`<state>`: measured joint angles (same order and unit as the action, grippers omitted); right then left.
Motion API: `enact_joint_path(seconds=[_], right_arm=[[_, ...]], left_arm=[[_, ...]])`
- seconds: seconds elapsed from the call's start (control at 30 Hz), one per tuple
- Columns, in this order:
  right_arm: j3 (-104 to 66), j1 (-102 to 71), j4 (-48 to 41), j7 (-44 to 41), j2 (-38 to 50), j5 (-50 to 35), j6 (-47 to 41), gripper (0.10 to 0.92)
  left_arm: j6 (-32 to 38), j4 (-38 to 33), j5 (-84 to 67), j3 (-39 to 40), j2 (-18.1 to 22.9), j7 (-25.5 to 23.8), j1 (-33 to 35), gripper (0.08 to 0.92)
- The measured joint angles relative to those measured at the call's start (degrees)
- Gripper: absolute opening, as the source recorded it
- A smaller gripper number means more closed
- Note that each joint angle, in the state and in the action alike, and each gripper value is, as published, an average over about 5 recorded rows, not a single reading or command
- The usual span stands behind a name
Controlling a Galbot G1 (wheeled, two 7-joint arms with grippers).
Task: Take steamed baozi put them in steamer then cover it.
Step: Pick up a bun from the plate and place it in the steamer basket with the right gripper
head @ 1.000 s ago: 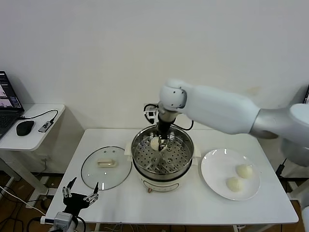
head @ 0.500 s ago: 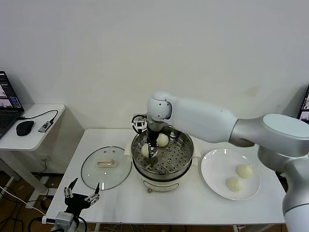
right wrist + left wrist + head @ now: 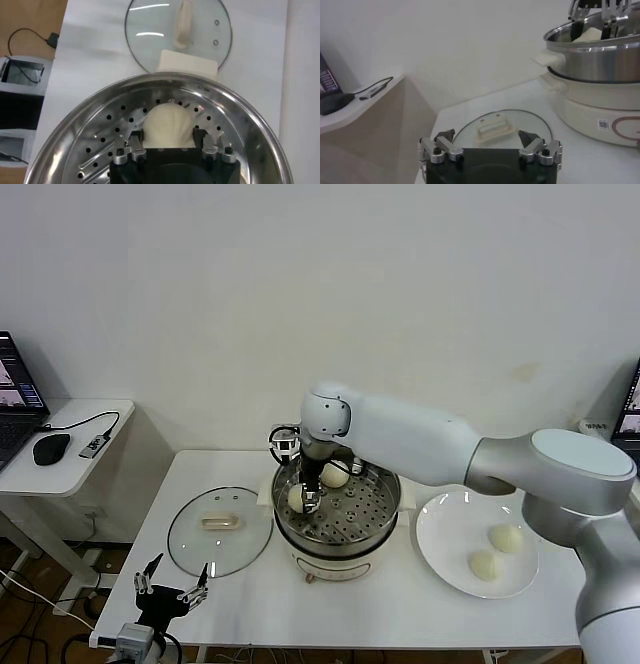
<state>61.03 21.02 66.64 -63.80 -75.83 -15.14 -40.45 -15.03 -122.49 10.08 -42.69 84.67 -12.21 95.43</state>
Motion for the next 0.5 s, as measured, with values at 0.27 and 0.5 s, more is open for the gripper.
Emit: enact_joint_path(seconds=[0.27,0.5], right_arm=[[-1.26,2.03,3.56,-1.13,4.98,-0.24,0.91,0.823],[-1.75,5.96,8.92,-4.19,14.12,-0.31,2.96,0.823]], left_arm=[[0.00,-0.28,0.36,0.16,0.44,-0.05,0.29,0.823],[-0.08,-0.24,0.34,0.16,0.23,-0.17,0.61,0.823]])
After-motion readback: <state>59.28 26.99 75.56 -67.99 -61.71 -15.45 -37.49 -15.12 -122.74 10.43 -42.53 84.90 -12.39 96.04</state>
